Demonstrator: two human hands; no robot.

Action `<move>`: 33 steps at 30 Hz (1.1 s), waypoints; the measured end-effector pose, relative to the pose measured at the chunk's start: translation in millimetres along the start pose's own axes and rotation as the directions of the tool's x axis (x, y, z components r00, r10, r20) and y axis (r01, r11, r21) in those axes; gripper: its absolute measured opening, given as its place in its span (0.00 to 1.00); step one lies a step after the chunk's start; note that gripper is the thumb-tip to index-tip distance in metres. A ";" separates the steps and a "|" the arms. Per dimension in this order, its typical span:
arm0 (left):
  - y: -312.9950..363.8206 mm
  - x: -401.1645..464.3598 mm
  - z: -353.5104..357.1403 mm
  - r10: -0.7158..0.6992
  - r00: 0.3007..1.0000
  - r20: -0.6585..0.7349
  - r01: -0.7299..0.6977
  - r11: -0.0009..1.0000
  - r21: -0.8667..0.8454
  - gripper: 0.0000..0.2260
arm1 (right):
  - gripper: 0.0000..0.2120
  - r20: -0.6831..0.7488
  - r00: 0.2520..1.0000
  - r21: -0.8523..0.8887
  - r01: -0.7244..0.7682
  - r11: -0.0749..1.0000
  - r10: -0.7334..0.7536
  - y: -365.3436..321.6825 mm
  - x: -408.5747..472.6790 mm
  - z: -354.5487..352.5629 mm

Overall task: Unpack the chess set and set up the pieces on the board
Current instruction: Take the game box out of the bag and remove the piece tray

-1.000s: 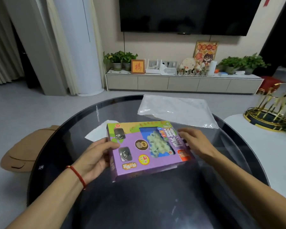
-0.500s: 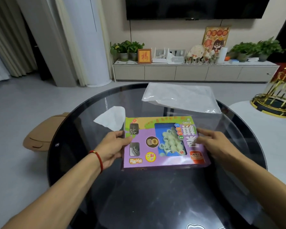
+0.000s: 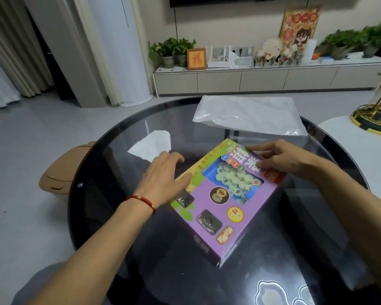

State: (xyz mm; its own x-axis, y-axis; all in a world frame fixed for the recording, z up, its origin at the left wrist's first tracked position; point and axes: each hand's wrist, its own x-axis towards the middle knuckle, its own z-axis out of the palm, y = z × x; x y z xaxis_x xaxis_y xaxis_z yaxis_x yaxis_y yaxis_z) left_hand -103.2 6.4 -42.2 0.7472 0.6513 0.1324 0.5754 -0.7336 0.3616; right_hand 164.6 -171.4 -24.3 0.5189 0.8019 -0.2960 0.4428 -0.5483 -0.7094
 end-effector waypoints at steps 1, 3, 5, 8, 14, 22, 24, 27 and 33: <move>0.3 -0.5 8.0 0.072 0.995 0.074 -0.066 0.995 -0.073 0.20 | 0.26 0.002 0.999 -0.063 0.034 0.997 -0.034 -2.6 2.0 2.4; -2.8 -2.5 20.1 0.146 0.980 0.138 -0.135 0.987 -0.083 0.24 | 0.22 -0.051 0.992 -0.230 0.104 0.968 -0.118 -9.1 6.1 13.5; -3.5 -6.2 22.8 0.148 0.980 0.134 -0.149 0.989 -0.007 0.26 | 0.19 -0.193 0.959 -0.347 0.130 0.929 -0.206 -13.1 9.2 27.5; 6.6 -15.3 20.0 0.021 0.989 0.144 -0.034 0.995 0.093 0.25 | 0.18 -0.380 0.889 -0.481 0.045 0.876 -0.255 -22.2 -3.9 41.3; 54.0 -37.2 12.8 -0.041 0.976 0.214 0.042 0.999 0.004 0.19 | 0.28 -0.313 0.950 -0.556 -0.182 0.811 -0.002 -22.4 -66.0 49.6; 69.0 -27.0 19.3 0.407 0.907 0.113 -0.410 0.912 0.011 0.26 | 0.31 -0.344 0.913 -0.484 -0.372 0.792 0.219 12.9 -92.0 32.9; 59.4 -20.0 25.4 0.476 0.846 0.241 -0.493 0.870 0.011 0.34 | 0.28 -0.335 0.921 -0.431 -0.337 0.837 0.199 21.1 -87.9 34.2; 53.5 -26.3 36.7 0.397 0.829 0.393 -0.447 0.894 0.041 0.41 | 0.26 -0.342 0.923 -0.263 -0.275 0.925 0.177 26.4 -76.0 32.2; 64.5 -58.6 48.2 0.185 0.940 0.287 -0.247 0.949 0.196 0.40 | 0.13 -0.352 0.916 0.101 -0.166 0.981 0.192 17.7 -44.0 29.4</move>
State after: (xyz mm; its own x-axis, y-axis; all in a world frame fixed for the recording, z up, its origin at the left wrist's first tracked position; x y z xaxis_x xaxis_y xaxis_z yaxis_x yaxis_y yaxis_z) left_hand -93.8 -88.4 -71.2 0.9043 0.4205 -0.0735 0.4267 -0.8951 0.1291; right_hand 128.1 -209.4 -42.6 0.8179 0.5460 -0.1817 0.2741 -0.6473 -0.7112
